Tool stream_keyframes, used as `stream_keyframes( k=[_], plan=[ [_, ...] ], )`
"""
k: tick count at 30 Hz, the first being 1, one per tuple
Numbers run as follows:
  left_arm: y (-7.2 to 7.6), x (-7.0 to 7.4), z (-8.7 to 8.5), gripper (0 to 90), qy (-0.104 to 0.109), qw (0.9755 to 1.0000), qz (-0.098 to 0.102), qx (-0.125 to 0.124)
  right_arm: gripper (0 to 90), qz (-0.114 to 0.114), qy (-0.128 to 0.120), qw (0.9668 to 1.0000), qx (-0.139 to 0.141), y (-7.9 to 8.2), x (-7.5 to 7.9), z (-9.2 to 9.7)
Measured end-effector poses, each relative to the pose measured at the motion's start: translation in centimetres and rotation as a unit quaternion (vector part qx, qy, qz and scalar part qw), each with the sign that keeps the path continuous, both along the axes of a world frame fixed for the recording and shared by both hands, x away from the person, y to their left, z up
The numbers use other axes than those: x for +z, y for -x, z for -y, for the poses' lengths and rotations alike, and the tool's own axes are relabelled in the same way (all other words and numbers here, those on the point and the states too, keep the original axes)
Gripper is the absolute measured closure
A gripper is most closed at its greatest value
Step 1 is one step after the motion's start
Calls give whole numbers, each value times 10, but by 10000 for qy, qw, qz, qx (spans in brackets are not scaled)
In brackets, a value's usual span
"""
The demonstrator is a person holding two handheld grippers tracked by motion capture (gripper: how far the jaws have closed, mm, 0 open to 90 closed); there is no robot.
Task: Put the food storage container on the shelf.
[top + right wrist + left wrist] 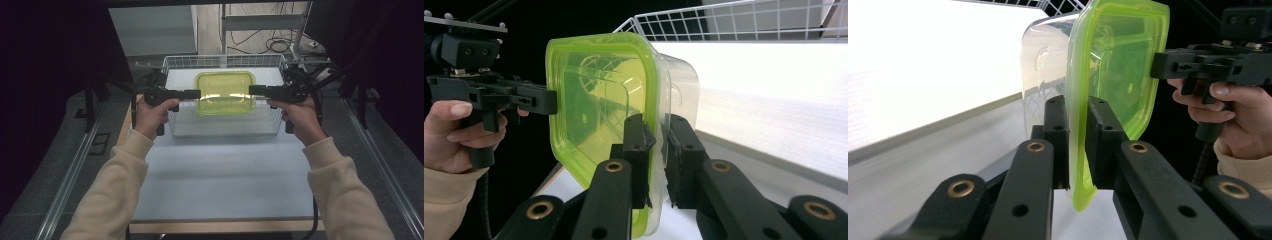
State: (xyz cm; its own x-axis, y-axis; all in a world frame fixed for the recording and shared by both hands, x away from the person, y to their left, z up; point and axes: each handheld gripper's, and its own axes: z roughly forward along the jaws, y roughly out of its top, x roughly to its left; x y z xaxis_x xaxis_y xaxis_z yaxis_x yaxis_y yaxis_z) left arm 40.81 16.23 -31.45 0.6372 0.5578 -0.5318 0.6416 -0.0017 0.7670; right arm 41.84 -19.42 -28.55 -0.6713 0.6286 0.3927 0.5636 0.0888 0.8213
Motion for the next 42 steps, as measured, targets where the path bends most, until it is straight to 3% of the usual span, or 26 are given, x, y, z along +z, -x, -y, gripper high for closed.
stream_keyframes(
  k=[16,22,32,38,39,42],
  plan=[
    [-28,5,0,816,-90,9999,-21,48,811,-40,7,9999,-149,-28,5,-3],
    [-38,9,3,814,-230,9997,2,117,808,20,56,9998,-205,-36,5,-4],
    [-60,4,9,813,-463,9984,-160,294,802,-129,156,9987,-471,-62,-7,-6],
    [-71,-3,10,811,-471,9977,-323,375,801,-247,148,9981,-549,-72,-16,-9],
    [-74,-7,9,810,-345,9978,-377,410,799,-290,144,9978,-586,-76,-19,-9],
    [-77,-8,9,810,-241,9979,-405,437,799,-312,76,9977,-604,-79,-20,-8]
  ],
)
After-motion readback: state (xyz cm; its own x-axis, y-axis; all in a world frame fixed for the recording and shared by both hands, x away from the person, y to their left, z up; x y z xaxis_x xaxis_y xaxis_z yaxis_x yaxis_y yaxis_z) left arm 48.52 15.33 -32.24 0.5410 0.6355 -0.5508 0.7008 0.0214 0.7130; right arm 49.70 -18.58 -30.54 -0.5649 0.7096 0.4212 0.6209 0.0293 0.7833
